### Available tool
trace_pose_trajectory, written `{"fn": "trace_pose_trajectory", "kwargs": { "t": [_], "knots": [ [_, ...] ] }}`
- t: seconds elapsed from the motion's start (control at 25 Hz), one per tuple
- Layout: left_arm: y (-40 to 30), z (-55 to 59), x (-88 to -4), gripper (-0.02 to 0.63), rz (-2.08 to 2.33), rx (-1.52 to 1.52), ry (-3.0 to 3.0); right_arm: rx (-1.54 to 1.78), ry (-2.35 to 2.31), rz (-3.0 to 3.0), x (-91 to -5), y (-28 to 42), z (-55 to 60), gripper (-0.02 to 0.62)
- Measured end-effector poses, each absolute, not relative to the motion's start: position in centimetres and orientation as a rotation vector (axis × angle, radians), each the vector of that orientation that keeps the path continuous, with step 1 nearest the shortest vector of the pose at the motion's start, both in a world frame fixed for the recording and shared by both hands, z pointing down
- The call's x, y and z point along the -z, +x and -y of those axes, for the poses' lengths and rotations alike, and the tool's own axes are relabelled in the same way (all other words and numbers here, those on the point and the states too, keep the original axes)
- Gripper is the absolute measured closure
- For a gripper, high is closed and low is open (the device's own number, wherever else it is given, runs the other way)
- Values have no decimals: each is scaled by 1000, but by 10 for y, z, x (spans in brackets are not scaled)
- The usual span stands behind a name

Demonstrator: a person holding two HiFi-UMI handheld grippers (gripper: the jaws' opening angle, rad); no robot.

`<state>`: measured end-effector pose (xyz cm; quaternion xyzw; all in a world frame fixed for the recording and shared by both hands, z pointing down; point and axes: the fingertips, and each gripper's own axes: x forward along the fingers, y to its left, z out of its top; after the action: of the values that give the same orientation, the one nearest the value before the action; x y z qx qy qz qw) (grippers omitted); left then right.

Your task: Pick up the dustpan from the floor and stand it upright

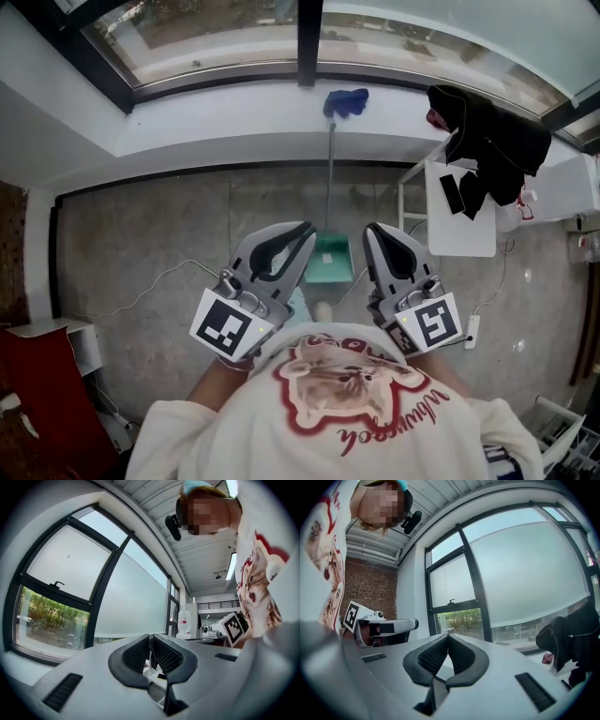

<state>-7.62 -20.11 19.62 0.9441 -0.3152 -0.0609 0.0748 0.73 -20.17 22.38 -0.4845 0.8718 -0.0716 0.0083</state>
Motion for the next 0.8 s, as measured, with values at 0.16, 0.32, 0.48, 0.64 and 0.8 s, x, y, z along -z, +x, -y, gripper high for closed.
{"fn": "trace_pose_trajectory", "kwargs": {
  "t": [0.16,0.32,0.48,0.64,0.8],
  "knots": [
    [-90,265,-192,563,857,175,2865,193,-1552,-2699,-222,-13,265,574],
    [-104,327,-198,563,808,156,2866,168,-1597,-2638,-218,-25,322,574],
    [-113,383,-217,563,770,122,2859,184,-1671,-2604,-229,-28,370,574],
    [-107,415,-241,563,681,71,2858,226,-1758,-2544,-247,-21,400,574],
    [-91,436,-257,563,629,42,2827,267,-1812,-2494,-267,-9,419,574]
  ]
}}
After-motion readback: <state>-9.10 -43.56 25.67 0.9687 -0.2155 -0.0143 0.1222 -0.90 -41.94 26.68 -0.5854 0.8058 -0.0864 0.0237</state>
